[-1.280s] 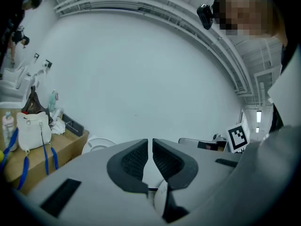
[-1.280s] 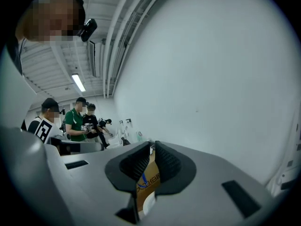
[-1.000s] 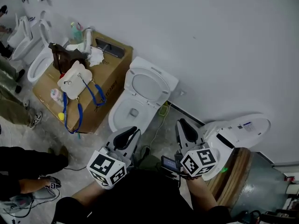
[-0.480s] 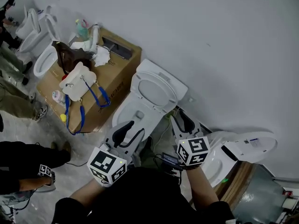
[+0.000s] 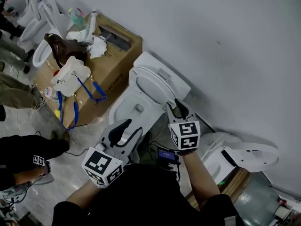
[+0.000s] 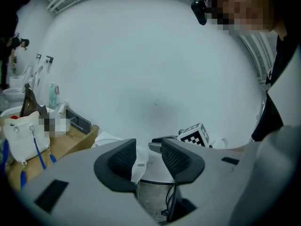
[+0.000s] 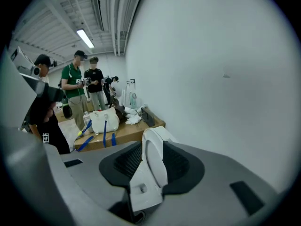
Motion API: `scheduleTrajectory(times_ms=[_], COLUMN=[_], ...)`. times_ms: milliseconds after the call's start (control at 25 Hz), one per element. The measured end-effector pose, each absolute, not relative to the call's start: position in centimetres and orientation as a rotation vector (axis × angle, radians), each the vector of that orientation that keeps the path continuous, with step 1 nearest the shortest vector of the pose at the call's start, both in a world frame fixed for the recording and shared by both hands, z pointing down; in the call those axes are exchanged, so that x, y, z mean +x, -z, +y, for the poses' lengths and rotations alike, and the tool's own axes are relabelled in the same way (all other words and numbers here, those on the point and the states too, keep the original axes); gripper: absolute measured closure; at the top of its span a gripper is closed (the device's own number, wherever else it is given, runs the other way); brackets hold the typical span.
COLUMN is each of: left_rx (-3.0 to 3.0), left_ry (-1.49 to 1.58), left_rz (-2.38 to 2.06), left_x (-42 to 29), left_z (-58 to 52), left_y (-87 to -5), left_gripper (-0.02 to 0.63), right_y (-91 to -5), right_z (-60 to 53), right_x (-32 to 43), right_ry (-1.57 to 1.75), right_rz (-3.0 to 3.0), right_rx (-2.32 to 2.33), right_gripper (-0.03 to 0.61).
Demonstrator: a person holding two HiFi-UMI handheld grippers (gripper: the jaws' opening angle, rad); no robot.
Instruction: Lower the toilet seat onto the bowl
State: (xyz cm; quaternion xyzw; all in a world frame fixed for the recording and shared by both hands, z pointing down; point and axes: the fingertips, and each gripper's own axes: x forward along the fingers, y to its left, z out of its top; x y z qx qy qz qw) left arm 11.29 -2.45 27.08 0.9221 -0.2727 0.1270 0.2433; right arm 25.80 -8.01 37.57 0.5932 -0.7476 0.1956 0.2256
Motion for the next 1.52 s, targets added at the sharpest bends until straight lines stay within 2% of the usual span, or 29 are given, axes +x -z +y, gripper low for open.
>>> scheduleTrajectory(times_ms=[560, 760, 1520], left_rx=[2.4, 2.373, 2.313], left_ry=[-0.382, -0.387, -0.369], left_rz=[-0.836, -0.846, -0.827], left_x=[11.7, 11.6, 12.5], left_z=[-5.7, -6.7, -8.6], left_y=[-29.7, -30.3, -32.0], left_gripper=[0.454, 0.454, 0.454], right_y=[-47.3, -48.4, -49.1], right_z=[-13.8, -14.6, -14.2], right_x=[27.9, 27.9, 26.1], right_ry=[-0.539, -0.459, -0.49], right_rz=[-1.937, -1.898, -1.938], right_rx=[1.421, 1.348, 1.293], right_gripper=[0.428, 0.428, 0.428])
